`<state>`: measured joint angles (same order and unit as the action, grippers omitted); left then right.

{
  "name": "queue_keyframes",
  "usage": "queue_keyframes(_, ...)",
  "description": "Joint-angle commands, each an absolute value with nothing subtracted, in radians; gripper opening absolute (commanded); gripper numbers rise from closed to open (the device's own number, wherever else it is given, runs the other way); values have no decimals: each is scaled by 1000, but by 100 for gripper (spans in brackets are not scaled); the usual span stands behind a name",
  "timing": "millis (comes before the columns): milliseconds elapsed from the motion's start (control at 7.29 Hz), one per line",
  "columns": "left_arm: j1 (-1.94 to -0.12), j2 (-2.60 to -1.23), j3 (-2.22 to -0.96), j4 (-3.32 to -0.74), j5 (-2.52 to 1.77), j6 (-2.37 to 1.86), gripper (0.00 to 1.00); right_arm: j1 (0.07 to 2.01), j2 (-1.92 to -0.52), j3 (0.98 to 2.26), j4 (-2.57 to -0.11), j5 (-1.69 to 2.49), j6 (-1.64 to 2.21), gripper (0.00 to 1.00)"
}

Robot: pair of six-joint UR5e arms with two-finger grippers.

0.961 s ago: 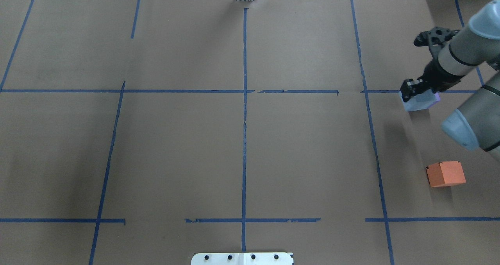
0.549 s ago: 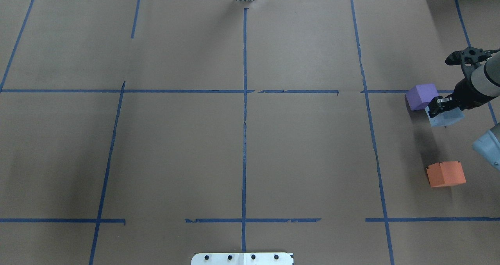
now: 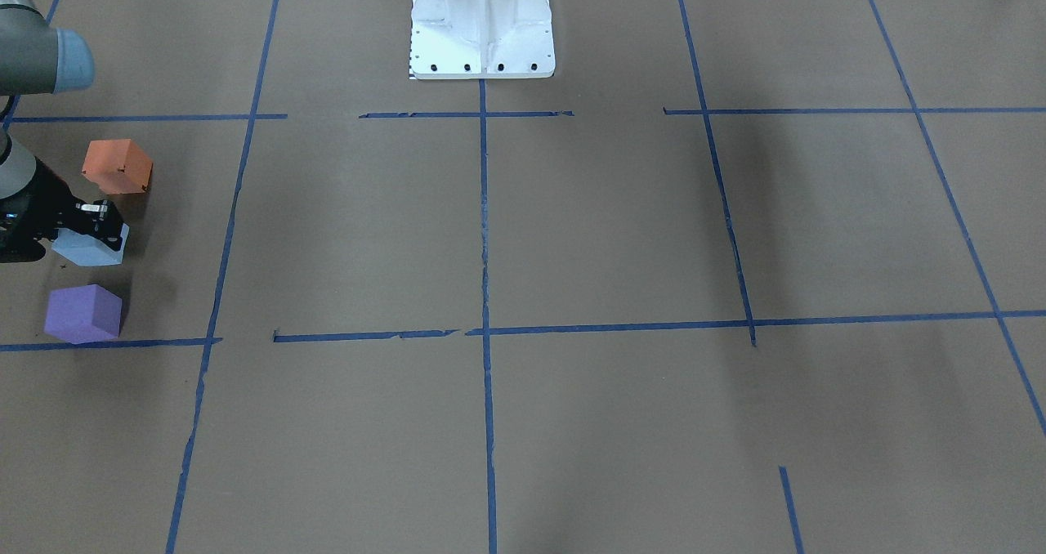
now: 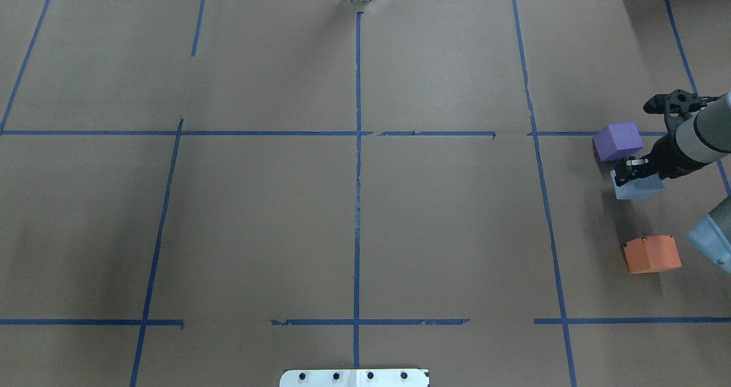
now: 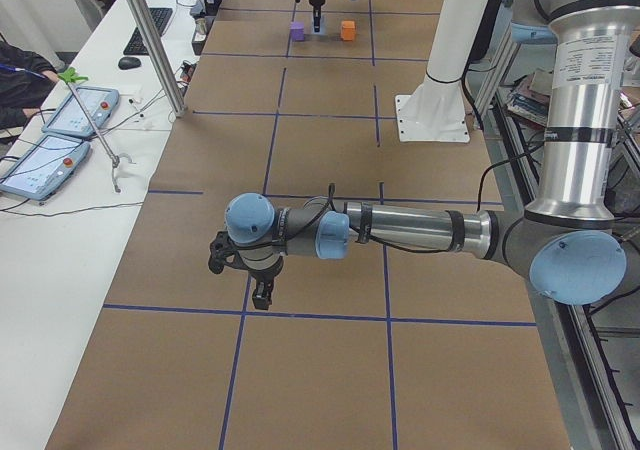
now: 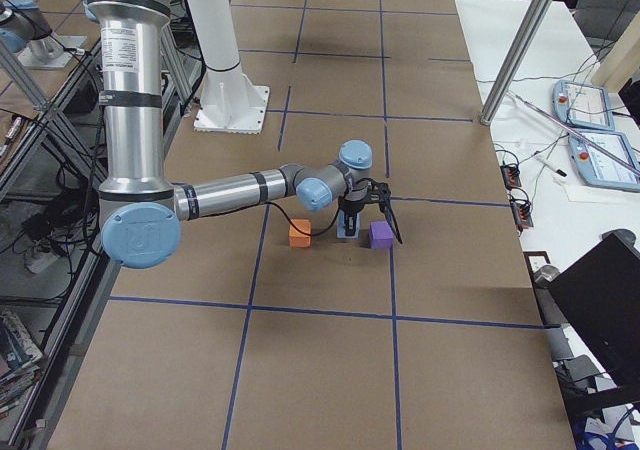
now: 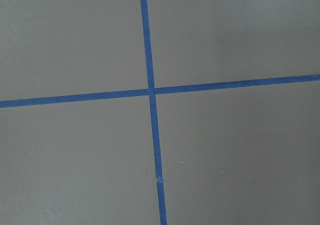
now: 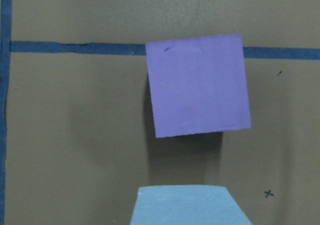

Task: Place blue block between orange and purple blocks
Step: 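Carry the light blue cube with the right gripper between the purple and orange cubes, then open the right gripper and lift it away from the cube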

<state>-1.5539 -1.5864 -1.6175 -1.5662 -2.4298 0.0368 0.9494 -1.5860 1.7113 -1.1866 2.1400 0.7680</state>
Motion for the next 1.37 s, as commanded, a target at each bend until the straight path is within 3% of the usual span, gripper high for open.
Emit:
queue_keyframes(0,-1554,-1586,-1617,-1566,-2430,38,100,925,-1591,1668,-1137,2125,778,37)
queue_keyframes(275,-1554,-1586,-1617,-1566,-2430,38,100,923,-1588,1663,-1126,2126,778,100)
queue_keyframes(686,-1554,-1586,-1617,-1566,-2430,37,100,966,-1589,1736,-1155,2158,765,100)
queue_keyframes(1235,-1554,-1588,-1618,-1566,-2430,40,100,1337,-1591,1801,-1537,2266,194,100)
